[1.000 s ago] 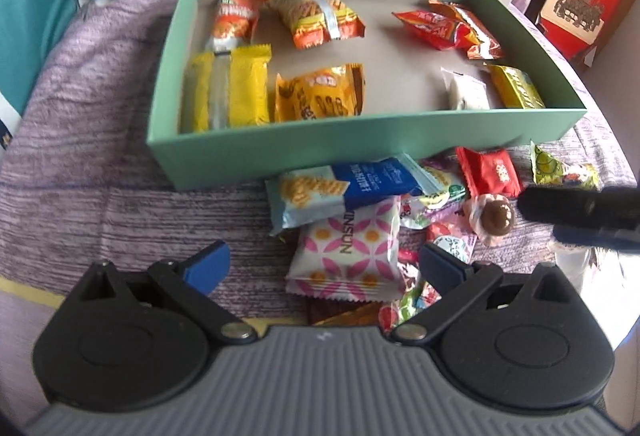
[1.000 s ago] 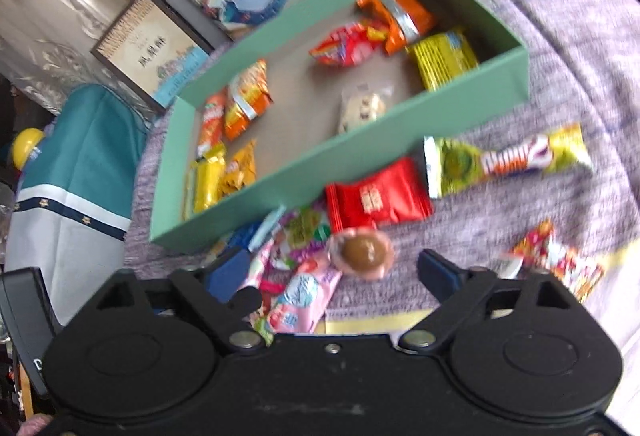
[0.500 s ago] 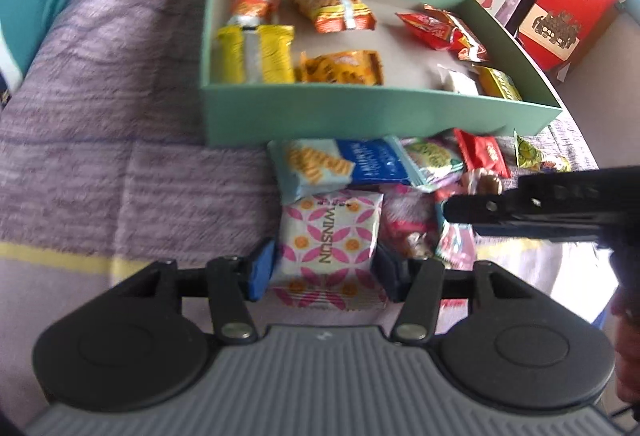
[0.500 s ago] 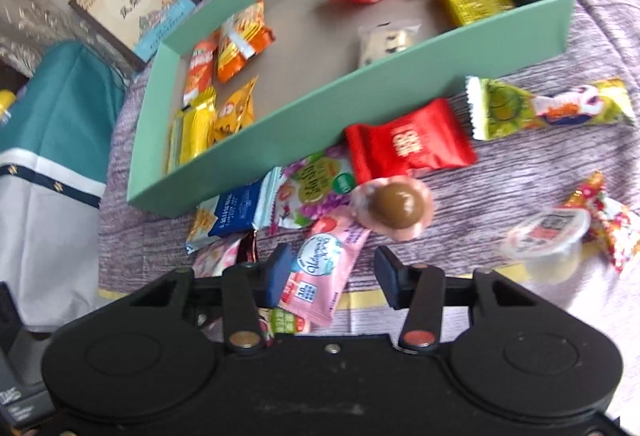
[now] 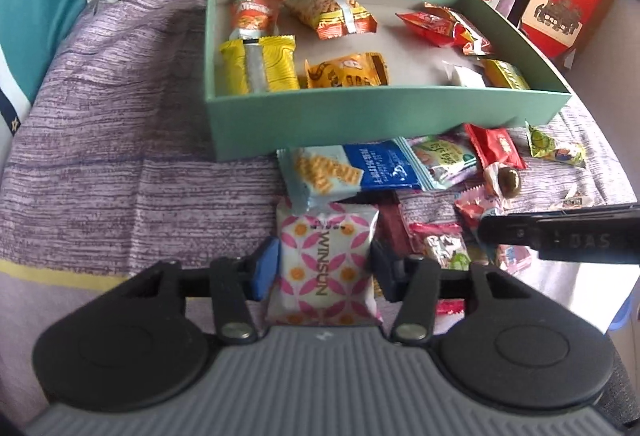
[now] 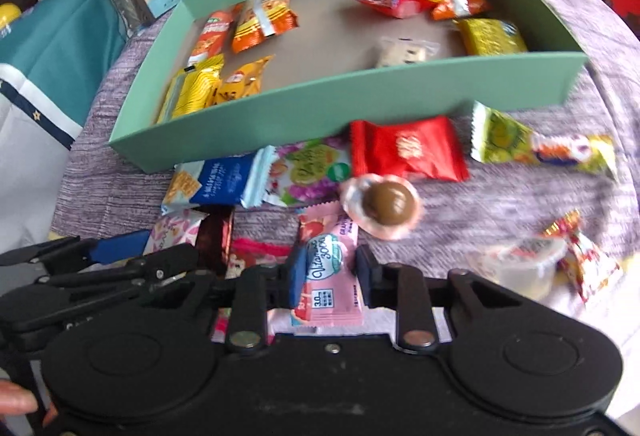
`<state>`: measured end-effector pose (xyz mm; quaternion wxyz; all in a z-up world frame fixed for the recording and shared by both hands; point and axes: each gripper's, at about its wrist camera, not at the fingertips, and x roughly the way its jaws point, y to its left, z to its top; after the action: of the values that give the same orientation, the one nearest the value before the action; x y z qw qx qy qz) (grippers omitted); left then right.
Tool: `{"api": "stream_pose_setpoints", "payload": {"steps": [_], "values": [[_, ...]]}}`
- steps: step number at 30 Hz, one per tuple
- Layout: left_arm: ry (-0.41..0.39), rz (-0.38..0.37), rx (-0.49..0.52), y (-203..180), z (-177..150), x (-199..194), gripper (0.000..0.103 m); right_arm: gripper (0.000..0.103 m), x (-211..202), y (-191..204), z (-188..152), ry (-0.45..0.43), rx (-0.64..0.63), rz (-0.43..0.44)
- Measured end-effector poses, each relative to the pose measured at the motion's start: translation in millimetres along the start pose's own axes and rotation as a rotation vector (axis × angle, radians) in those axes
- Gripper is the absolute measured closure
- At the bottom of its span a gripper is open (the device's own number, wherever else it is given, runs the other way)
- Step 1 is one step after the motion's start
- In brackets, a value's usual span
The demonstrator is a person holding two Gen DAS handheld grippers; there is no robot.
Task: Organize snacks
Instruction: 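Grasp the pink-patterned WINSUN packet with the left tool while the right tool grasps a pink packet, then carry both pink packets into the mint-green tray and open both tools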
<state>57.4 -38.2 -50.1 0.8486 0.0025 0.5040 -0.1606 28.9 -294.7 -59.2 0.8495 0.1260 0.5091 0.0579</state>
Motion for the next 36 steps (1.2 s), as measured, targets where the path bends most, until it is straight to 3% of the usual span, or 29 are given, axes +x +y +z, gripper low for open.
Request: {"api": "stream_pose_setpoints", "payload": {"steps": [12,21,28,36], "values": [[-0.022,-0.065,-0.026,2.9,-1.4,-35.5,0.054,0.078,-29.5,-9.0,-3.7,-0.024,0.056,0.156],[-0.126,-0.106,-0.006,-23.0,36.1,-65.7,0.054,0.078,-66.6,-28.5,21.0,-0.121,0.118,0.231],[-0.175,-0.078,0.011,-51.9,94.7,-45.8,0.054,0.078,-64.7,-46.0,76.5,-0.207,0.156,0.224],[-0.157,-0.03,0.018,-68.0,136.3,-3.7,0.054,0.078,-20.4,-57.5,122.5,-0.176,0.192,0.226]]}}
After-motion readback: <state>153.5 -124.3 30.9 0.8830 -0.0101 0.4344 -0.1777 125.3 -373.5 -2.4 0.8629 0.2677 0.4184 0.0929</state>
